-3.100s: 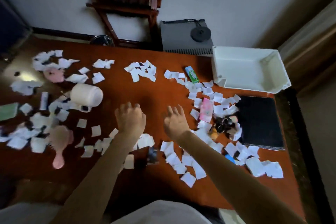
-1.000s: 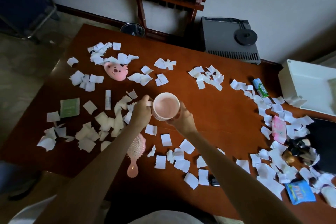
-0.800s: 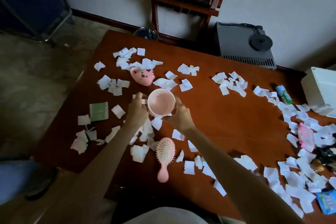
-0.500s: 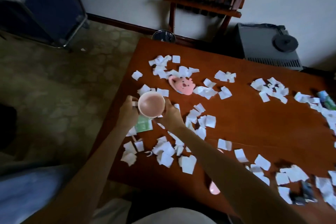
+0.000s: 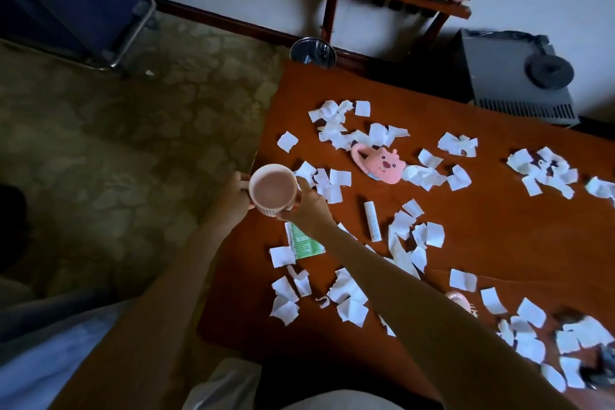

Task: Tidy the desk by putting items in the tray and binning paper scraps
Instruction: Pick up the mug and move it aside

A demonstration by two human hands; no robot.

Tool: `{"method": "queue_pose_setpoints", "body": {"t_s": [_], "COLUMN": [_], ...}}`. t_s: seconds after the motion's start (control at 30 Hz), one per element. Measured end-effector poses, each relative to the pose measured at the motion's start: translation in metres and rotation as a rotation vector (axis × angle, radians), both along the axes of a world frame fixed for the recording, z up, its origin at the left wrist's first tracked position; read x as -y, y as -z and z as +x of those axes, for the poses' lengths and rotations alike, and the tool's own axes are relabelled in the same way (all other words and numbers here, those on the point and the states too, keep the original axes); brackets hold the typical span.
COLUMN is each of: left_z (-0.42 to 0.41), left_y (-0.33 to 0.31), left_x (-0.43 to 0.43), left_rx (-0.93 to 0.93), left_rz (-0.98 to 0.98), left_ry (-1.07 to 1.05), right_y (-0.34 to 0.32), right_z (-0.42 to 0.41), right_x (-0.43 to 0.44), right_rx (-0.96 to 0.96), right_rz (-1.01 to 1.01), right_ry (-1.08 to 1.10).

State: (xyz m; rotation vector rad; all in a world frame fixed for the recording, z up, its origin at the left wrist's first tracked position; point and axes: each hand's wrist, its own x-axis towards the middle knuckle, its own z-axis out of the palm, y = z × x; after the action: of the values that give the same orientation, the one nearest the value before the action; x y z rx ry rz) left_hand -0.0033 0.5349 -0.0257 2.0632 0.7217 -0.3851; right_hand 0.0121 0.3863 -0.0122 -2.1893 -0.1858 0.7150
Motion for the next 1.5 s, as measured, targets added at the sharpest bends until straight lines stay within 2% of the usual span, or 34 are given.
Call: {"method": "queue_pose_setpoints", "body": {"t_s": [0.27,0.33,0.47,0.53,0.6,0.7,0.8,0.9,1.07,1.27,1.4,1.5], "left_z": [0.003,-0.001,-0.029,-0.048,-0.070,-0.080,-0.070,-0.058,-0.047,-0.039,-0.032,-0.020], "left_y": [0.012,0.019,0.005,-0.007,-0.009,-0.002,0.001,0.007,0.013,0.005,-0.016,-0.040], "left_x": [0.003,0.003,0.023,0.042,0.059,0.078,0.101,0.116,0.119,0.126,0.141,0.161], "left_rx": [0.071,0.090,0.171,0.219,0.228,0.164,0.104,0.046,0.063,0.129,0.264,0.308], "left_rz": [0.097,0.100,0.250,0.260,0.274,0.269,0.430,0.609,0.766,0.600,0.416,0.374], "left_ry": [0.062,-0.027,-0.216,-0.116,0.101,0.345,0.517,0.636,0.703,0.647,0.516,0.449], "right_y": [-0.002,-0.008,-0.013,-0.005,0.004,0.012,0.012,0.015,0.027,0.028,0.017,-0.001], "right_z": [0.007,0.006,-0.004,-0.011,-0.024,-0.040,-0.041,-0.032,-0.019,-0.014,-0.015,-0.016], "right_x": [0.008,0.014,0.042,0.057,0.070,0.080,0.094,0.108,0.118,0.123,0.140,0.164], "right_rx": [-0.067,-0.077,-0.073,-0.034,0.005,0.067,0.175,0.213,0.108,0.097,0.228,0.299], "right_rz": [-0.049,-0.064,-0.088,-0.166,-0.244,-0.333,-0.449,-0.520,-0.536,-0.464,-0.435,-0.378], "right_ry": [0.022,0.034,0.106,0.109,0.135,0.234,0.322,0.381,0.387,0.453,0.463,0.472]}}
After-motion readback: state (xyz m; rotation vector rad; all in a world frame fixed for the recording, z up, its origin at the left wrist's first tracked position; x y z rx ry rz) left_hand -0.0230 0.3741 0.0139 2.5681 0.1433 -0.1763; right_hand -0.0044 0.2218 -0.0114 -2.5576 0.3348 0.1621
